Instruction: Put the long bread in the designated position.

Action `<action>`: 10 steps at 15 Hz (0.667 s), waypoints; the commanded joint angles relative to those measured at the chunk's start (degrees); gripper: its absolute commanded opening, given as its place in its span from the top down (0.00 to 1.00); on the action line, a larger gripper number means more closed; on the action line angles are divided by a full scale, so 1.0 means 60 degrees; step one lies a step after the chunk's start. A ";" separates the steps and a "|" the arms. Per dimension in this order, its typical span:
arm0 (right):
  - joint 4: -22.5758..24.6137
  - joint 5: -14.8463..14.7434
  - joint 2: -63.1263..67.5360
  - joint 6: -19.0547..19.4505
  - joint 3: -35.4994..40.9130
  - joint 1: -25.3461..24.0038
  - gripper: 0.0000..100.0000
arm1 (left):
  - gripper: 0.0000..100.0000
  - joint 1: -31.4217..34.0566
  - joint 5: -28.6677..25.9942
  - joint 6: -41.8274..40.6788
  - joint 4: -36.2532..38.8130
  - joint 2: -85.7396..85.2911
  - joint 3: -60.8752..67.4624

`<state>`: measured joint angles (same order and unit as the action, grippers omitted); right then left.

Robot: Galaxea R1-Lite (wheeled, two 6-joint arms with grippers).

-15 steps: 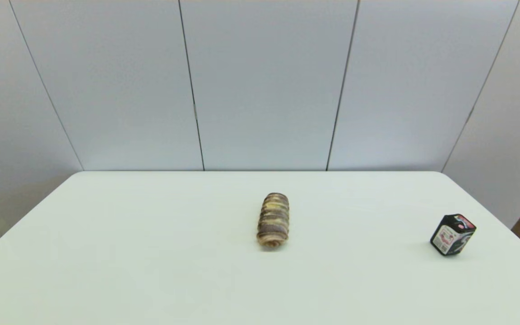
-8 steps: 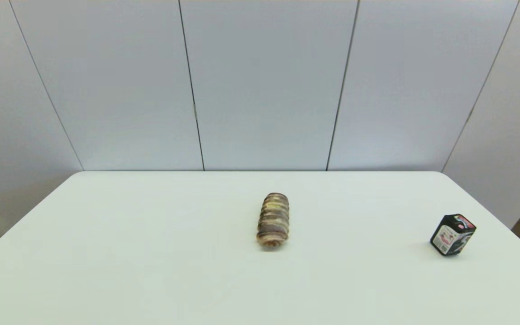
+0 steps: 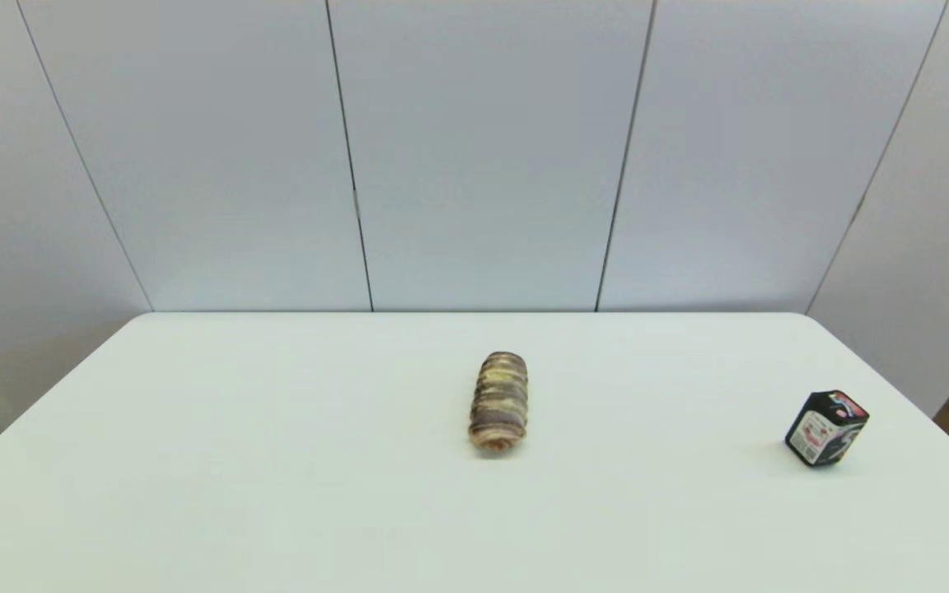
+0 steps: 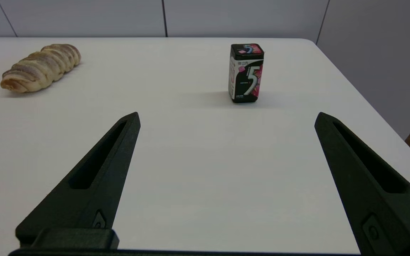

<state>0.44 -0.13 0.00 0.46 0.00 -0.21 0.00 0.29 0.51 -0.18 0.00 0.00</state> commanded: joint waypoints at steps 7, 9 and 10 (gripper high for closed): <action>0.0161 -0.0051 0.1377 0.0040 -0.1084 -0.0024 0.00 | 0.00 0.0000 0.0010 0.0003 0.0001 0.0015 0.0000; 0.0161 -0.0066 0.2563 -0.0004 -0.2256 -0.0171 0.00 | 0.00 0.0000 0.0010 0.0003 0.0001 0.0000 0.0000; 0.0132 -0.0080 0.3179 -0.0004 -0.2842 -0.0214 0.00 | 0.00 0.0000 -0.0005 0.0003 0.0001 0.0015 0.0000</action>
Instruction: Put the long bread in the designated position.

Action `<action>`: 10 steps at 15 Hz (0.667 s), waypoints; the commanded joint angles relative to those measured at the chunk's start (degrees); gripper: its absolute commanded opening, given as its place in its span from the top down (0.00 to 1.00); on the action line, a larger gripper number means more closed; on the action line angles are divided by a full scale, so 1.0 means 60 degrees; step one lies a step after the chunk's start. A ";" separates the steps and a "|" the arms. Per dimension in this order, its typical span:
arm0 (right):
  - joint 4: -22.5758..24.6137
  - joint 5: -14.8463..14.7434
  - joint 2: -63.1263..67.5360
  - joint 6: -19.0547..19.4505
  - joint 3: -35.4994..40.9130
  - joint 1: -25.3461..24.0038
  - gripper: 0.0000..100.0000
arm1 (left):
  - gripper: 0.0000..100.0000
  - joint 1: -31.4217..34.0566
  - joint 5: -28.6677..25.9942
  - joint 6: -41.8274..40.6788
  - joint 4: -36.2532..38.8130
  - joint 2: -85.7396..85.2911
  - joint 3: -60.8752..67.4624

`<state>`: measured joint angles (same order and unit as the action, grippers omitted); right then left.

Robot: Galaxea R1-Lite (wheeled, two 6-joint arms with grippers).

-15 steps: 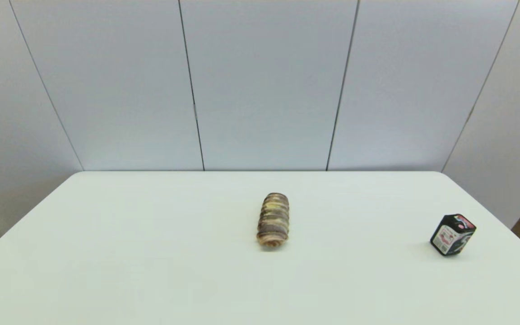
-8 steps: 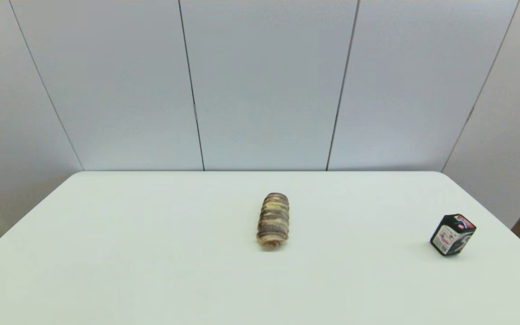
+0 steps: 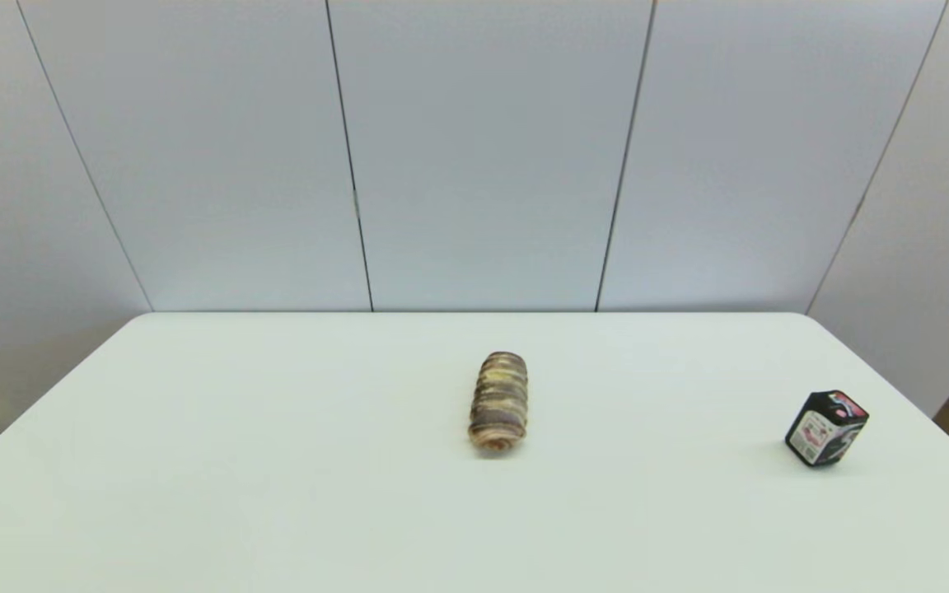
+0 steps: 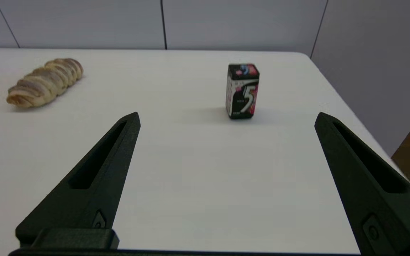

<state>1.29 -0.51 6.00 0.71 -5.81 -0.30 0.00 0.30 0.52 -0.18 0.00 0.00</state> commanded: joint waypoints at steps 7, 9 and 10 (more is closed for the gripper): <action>0.0004 -0.0208 0.7863 -0.0382 -0.6970 -0.0359 0.00 | 0.00 0.0000 0.0008 0.0001 0.0001 0.0015 0.0000; -0.0010 -0.0237 0.9415 -0.0382 -0.8391 -0.0374 0.00 | 0.00 0.0000 0.0008 0.0001 0.0001 0.0015 0.0000; -0.0010 -0.0252 1.0016 -0.0382 -0.8948 -0.0389 0.00 | 0.00 0.0000 -0.0007 0.0001 0.0001 0.0015 0.0000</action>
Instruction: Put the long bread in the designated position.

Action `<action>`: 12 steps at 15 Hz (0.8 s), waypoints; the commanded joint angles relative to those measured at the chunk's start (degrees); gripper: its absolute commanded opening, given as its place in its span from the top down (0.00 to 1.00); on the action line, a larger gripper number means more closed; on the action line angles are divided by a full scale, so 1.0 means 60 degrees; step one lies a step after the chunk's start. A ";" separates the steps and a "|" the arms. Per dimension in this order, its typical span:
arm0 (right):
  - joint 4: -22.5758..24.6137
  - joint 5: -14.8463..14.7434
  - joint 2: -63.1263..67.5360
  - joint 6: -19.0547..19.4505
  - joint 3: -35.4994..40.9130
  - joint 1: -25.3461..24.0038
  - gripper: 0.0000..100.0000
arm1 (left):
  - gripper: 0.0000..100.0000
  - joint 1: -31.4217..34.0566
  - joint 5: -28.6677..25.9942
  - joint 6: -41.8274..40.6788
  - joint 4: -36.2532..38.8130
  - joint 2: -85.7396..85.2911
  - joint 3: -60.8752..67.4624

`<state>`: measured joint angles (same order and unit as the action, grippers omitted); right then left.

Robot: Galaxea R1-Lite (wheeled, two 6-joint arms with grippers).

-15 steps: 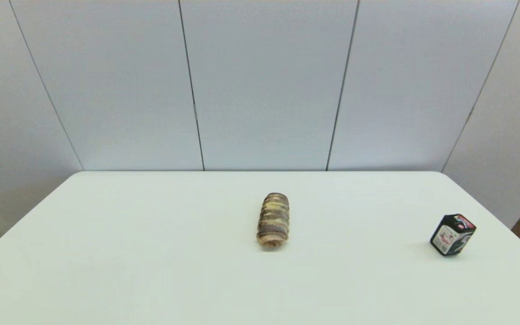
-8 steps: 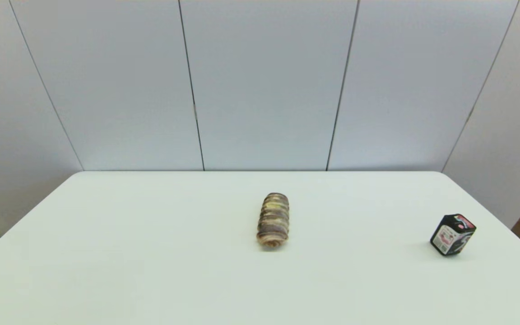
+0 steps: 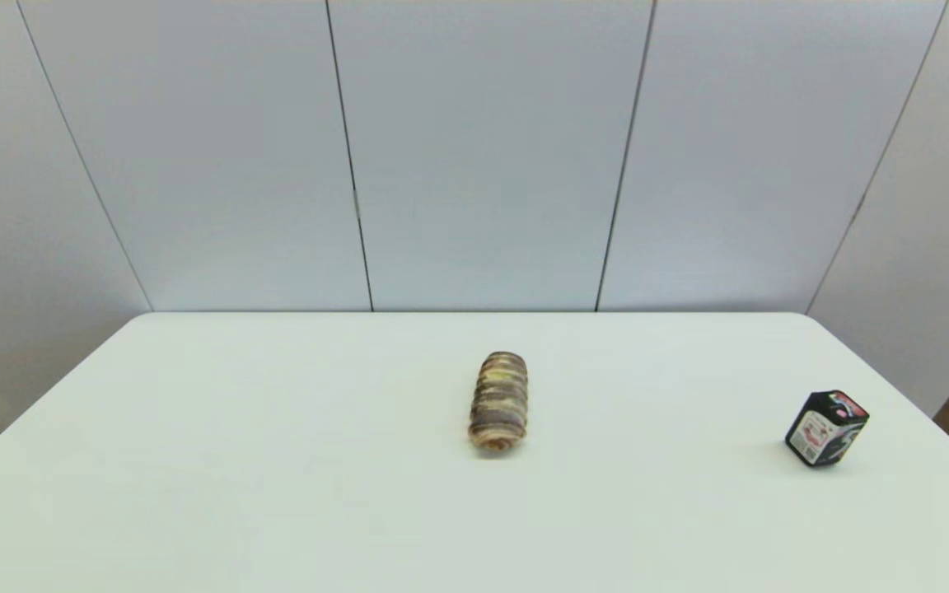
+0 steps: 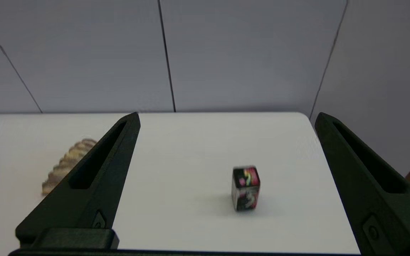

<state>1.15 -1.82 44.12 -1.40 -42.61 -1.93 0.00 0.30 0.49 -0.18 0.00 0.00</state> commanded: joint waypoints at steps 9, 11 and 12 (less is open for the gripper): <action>-0.0294 -0.0049 0.8160 -0.0440 -0.6419 -0.1642 0.00 | 0.00 0.0000 0.0008 0.0007 0.0001 0.0015 0.0000; -0.0557 -0.0063 0.8819 -0.0836 -0.7196 -0.2111 0.00 | 0.00 0.0000 0.0008 0.0007 0.0001 0.0000 0.0000; -0.0748 -0.0063 0.9097 -0.0938 -0.7489 -0.2286 0.00 | 0.00 0.0000 0.0008 0.0007 0.0001 0.0015 0.0000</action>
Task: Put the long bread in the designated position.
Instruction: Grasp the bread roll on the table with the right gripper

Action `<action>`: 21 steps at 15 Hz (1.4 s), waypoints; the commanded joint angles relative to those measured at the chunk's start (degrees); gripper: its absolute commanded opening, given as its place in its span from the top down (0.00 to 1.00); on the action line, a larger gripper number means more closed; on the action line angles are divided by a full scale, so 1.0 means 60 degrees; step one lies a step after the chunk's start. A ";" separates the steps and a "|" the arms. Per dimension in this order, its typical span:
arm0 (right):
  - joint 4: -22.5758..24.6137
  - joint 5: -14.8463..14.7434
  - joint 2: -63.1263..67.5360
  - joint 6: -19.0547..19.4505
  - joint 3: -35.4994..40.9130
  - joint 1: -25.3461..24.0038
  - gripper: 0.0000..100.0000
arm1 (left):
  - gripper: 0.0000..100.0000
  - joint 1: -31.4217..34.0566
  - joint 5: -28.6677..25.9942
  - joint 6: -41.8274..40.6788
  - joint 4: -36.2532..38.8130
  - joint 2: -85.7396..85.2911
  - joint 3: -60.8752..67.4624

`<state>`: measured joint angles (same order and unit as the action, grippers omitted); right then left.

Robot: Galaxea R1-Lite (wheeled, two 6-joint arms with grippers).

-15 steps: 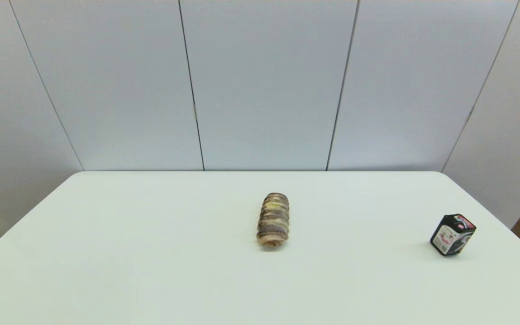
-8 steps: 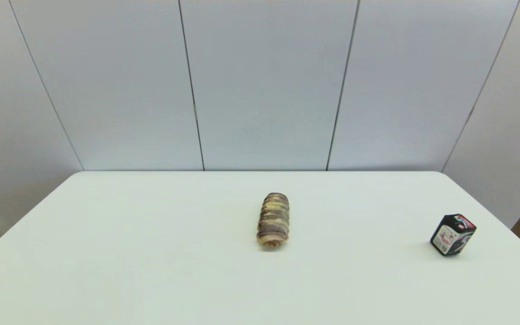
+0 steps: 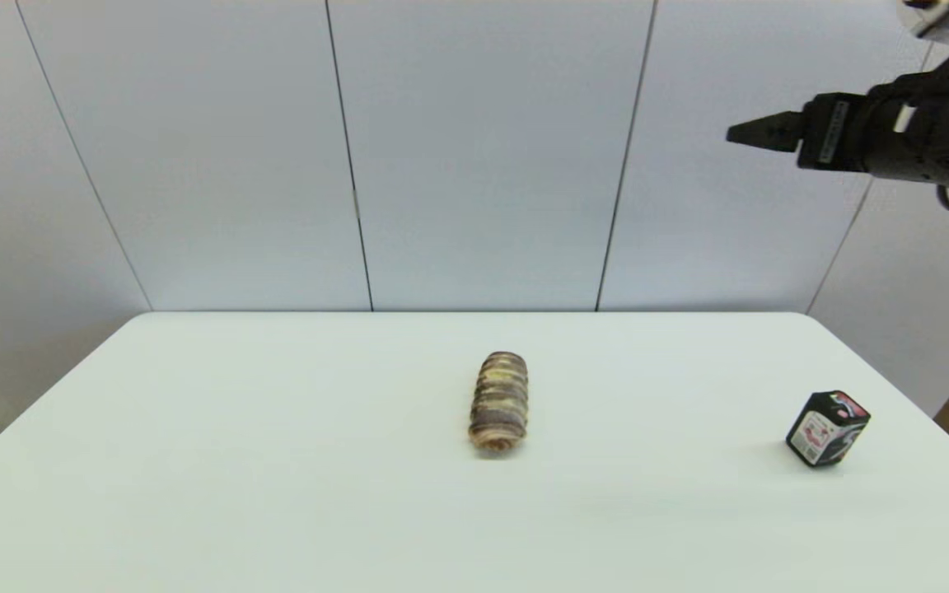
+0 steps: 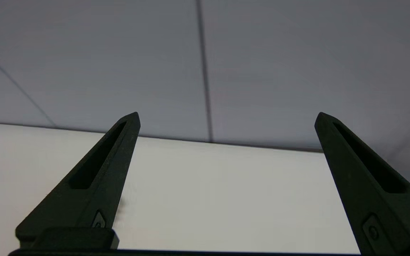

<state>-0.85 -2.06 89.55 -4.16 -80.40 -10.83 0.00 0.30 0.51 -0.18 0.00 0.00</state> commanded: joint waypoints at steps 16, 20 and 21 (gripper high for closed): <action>-0.3549 -0.2205 0.4411 -0.2383 -0.3607 -0.3586 0.00 | 0.00 0.0000 0.0008 0.0003 0.0001 0.0015 0.0000; -0.3593 -0.2806 0.5158 -0.2486 -0.4018 -0.4246 0.00 | 0.00 0.0000 0.0008 0.0003 0.0001 0.0015 0.0000; -0.3578 -0.2865 0.5304 -0.2501 -0.4076 -0.4363 0.00 | 0.00 0.0000 0.0008 0.0003 0.0001 0.0000 0.0000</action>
<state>-22.27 -18.49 118.64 -19.02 -103.94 -35.26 0.00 0.30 0.49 -0.18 0.00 0.00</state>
